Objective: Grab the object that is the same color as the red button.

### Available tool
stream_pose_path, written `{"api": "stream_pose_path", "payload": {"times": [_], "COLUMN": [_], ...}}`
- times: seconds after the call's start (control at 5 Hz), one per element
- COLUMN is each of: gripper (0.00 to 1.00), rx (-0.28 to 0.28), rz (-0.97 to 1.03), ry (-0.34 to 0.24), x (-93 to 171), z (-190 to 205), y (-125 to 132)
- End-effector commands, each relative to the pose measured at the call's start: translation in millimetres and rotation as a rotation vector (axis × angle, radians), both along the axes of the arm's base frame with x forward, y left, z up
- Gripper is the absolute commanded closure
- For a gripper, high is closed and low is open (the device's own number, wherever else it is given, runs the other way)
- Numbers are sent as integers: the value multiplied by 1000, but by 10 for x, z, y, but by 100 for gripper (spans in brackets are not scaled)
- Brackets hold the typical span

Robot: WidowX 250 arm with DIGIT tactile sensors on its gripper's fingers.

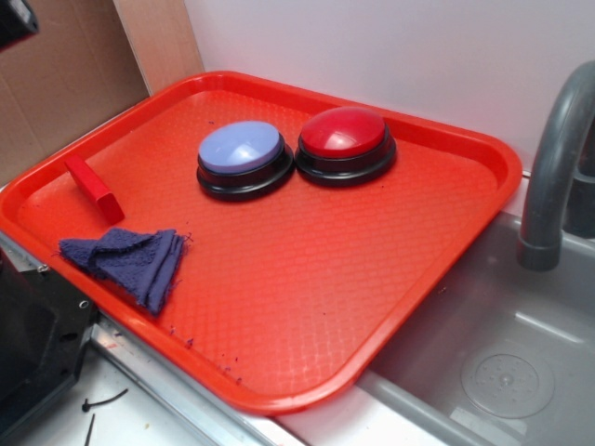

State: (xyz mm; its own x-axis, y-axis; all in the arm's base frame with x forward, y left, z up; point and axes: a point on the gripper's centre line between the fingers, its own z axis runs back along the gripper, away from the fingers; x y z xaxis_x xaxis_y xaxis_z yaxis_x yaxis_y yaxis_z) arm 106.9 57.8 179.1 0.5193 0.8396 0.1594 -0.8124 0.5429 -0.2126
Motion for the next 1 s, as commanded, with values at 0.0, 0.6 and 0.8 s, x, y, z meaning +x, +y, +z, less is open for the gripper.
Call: {"api": "stream_pose_path", "payload": {"times": [0.0, 0.6, 0.8], "gripper": [0, 0, 0], "rx": [-2, 108, 110], "rz": [330, 435, 434], "ry": [52, 172, 183], "x": [77, 442, 450], "z": [-461, -1210, -1374], "y": [314, 561, 592]}}
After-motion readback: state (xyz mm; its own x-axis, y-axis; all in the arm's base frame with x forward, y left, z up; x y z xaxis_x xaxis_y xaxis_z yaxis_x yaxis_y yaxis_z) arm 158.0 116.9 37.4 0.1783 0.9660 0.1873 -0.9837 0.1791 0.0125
